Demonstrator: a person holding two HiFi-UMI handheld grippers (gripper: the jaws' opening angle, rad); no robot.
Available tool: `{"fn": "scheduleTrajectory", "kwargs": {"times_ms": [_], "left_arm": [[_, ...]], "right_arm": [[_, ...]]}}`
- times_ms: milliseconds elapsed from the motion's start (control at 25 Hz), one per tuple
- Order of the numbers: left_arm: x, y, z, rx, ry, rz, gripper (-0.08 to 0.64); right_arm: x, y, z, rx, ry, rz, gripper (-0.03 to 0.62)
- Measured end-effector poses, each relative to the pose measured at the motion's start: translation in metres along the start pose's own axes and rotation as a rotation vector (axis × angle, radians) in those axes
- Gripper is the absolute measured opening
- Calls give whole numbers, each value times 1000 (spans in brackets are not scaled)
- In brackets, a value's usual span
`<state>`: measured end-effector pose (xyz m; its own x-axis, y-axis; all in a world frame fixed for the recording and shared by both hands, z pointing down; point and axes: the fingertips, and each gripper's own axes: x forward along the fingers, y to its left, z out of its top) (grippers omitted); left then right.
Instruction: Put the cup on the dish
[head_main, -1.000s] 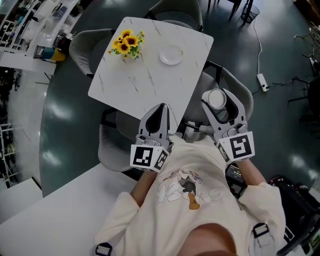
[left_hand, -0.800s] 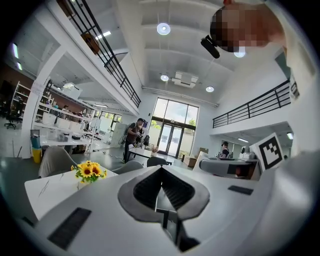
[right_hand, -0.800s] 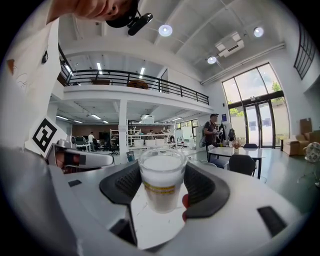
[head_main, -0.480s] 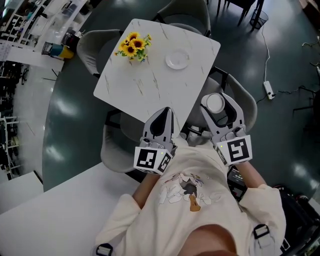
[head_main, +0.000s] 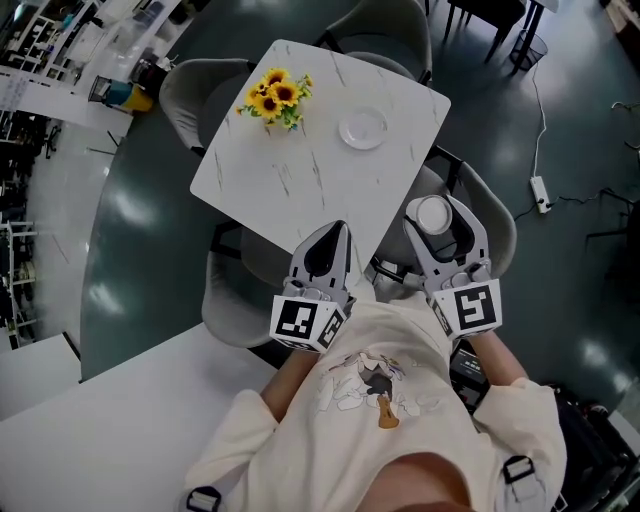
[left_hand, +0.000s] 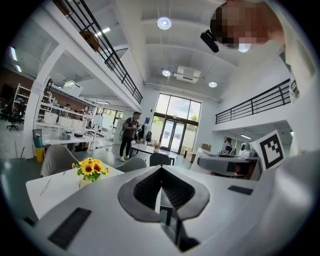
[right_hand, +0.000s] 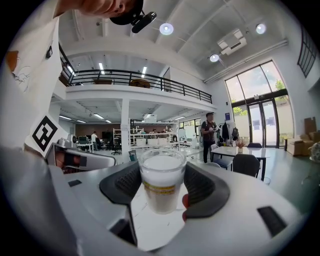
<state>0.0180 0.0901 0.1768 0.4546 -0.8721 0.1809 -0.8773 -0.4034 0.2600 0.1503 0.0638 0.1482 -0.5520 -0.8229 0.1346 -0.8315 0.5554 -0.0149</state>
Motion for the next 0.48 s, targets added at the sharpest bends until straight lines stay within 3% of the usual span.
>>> {"fn": "scheduleTrajectory", "kwargs": {"times_ms": [480], "left_arm": [[48, 23, 1, 19, 30, -57, 5]], "right_arm": [[40, -19, -18, -7, 21, -32, 261]]}}
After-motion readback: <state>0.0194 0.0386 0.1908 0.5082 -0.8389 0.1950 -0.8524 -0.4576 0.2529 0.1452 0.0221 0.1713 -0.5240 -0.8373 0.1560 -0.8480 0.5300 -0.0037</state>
